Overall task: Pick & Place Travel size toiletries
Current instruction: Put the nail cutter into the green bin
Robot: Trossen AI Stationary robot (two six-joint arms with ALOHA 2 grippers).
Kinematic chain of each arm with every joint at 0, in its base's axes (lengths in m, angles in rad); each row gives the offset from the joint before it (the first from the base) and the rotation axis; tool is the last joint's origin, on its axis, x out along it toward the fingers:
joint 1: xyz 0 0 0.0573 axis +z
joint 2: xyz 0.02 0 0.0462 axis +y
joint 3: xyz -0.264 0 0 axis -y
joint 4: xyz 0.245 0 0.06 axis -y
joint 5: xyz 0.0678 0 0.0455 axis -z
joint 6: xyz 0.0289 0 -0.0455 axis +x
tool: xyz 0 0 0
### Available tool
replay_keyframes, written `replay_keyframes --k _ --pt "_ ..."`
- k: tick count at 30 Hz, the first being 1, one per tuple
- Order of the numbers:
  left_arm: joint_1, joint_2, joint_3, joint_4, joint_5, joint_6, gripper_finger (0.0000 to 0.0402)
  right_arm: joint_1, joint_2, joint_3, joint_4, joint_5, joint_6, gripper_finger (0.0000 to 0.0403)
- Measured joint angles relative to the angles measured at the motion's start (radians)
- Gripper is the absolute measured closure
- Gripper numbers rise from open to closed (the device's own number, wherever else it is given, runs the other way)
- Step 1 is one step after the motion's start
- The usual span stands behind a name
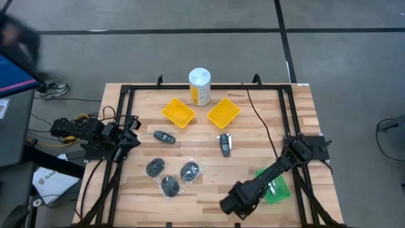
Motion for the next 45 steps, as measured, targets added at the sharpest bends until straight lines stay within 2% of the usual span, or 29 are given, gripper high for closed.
replay_keyframes --k 3,9,10,15,27,36,45 --pt "0.0 0.0 0.0 0.0 0.0 0.0 0.0399 0.0 0.0 0.014 0.001 0.0 -0.012 0.0203" --pt "0.0 0.0 0.0 0.0 -0.001 0.0 0.0399 0.0 0.0 0.022 -0.001 0.0 -0.02 0.0371" --pt "0.0 0.0 0.0 0.0 -0.001 0.0 0.0399 0.0 0.0 0.022 -0.001 0.002 -0.023 0.0386" --pt "0.0 0.0 0.0 0.001 -0.001 0.0 0.0399 0.0 0.0 0.022 -0.037 0.049 0.007 0.04" --pt "0.0 0.0 0.0 0.0 -0.007 0.0 0.0399 0.0 0.019 -0.004 -0.074 0.073 -0.001 0.0402" --pt "0.0 0.0 0.0 0.003 -0.008 0.0 0.0399 -0.003 0.064 -0.003 -0.113 0.071 -0.049 0.0403" --pt "0.0 0.0 0.0 0.005 -0.008 0.0 0.0399 -0.009 0.091 0.008 -0.059 0.03 -0.067 0.0403"
